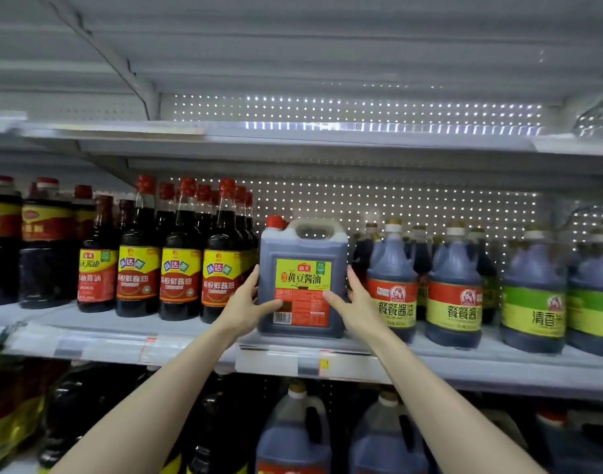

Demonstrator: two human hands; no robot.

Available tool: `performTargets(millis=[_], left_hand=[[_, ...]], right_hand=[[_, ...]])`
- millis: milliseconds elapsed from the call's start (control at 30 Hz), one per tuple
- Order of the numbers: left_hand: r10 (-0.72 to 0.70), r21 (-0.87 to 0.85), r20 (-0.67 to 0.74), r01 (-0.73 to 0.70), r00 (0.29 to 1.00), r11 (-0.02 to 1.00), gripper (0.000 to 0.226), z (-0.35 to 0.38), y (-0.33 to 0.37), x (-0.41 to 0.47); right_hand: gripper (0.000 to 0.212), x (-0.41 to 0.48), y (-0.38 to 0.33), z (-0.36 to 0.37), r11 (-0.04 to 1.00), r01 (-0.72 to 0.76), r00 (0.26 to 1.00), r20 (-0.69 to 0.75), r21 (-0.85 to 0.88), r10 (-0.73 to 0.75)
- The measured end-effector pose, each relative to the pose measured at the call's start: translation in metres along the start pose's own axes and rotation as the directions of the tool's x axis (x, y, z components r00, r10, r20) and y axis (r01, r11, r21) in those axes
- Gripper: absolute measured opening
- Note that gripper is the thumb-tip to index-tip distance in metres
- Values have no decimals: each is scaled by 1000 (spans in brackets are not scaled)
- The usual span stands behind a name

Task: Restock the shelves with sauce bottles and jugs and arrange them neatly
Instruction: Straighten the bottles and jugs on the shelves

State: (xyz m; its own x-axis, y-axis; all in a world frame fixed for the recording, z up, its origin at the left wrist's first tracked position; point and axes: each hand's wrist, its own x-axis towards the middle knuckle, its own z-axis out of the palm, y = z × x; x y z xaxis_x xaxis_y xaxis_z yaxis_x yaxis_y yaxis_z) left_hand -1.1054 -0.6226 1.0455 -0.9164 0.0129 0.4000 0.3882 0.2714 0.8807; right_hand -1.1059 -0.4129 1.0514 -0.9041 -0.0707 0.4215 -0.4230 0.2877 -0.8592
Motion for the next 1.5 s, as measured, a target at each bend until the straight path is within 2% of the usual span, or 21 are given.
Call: performTargets(millis=[100, 267, 467, 1167, 1500], left_hand=[[17, 2, 27, -17, 999, 1000, 82, -2, -4, 6], [63, -3, 52, -63, 997, 998, 85, -8, -17, 19], [94, -2, 70, -94, 993, 996, 81, -9, -24, 27], [135, 13, 104, -137, 985, 990, 80, -11, -28, 38], [118, 42, 107, -123, 987, 991, 82, -11, -30, 45]], right_hand=[[77, 3, 2, -1, 1000, 5, 1000, 2, -12, -5], [71, 3, 10, 6, 999, 40, 996, -74, -23, -42], [71, 9, 15, 10, 998, 37, 994, -99, -54, -43], [72, 23, 17, 9, 987, 10, 996, -82, -162, -24], [70, 29, 20, 10, 987, 19, 996, -79, -157, -31]])
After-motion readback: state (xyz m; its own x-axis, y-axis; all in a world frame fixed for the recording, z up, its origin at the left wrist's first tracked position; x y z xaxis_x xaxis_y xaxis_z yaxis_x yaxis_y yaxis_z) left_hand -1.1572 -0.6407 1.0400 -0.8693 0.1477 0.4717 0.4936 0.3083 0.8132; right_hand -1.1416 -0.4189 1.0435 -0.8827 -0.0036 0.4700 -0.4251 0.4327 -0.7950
